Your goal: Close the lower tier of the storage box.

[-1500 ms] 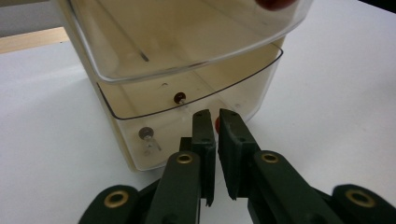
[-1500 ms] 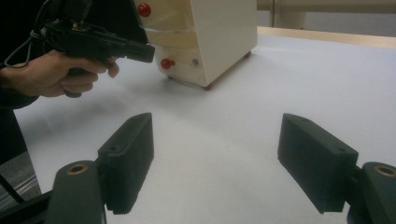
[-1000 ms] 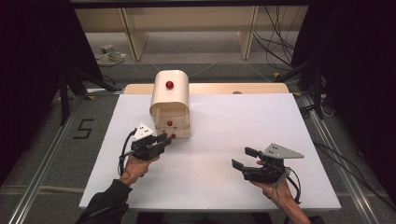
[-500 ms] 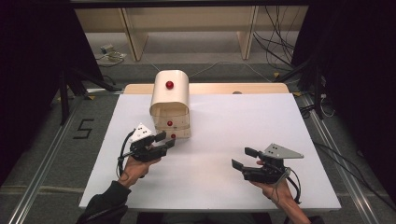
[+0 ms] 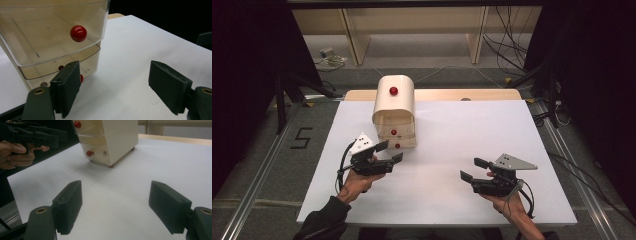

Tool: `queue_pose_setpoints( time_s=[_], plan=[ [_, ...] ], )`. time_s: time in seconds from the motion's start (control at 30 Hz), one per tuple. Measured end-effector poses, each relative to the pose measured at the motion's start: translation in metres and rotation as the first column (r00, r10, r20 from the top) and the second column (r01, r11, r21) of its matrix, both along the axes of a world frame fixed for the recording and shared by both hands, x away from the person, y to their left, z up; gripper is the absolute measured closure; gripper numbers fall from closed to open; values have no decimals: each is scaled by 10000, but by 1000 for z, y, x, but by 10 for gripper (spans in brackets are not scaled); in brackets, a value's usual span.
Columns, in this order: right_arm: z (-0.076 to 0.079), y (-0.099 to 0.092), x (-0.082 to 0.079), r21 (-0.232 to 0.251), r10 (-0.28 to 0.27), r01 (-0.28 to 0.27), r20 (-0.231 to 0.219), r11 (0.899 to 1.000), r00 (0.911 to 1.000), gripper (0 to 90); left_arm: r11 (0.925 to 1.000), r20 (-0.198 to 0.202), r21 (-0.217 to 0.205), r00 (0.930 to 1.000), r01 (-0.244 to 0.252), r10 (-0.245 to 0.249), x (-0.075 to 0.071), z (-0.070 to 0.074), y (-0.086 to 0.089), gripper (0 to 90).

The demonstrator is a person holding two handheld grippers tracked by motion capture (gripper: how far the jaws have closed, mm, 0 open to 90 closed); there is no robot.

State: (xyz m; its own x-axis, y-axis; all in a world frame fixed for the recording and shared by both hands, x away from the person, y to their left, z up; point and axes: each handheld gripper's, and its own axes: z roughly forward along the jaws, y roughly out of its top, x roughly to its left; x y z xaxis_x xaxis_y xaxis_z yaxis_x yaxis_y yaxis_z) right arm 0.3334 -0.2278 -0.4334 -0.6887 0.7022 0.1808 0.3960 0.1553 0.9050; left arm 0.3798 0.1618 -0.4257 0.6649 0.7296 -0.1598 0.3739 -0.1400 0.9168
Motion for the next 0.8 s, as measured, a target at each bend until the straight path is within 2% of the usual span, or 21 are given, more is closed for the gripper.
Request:
queue_pose_setpoints(
  time_s=[0.8],
  plan=[
    [0,0,0,-9,12,-12,18,10000,10000,276,9977,499,-500,9978,453,-428,-18,10,-1,196]
  ],
)
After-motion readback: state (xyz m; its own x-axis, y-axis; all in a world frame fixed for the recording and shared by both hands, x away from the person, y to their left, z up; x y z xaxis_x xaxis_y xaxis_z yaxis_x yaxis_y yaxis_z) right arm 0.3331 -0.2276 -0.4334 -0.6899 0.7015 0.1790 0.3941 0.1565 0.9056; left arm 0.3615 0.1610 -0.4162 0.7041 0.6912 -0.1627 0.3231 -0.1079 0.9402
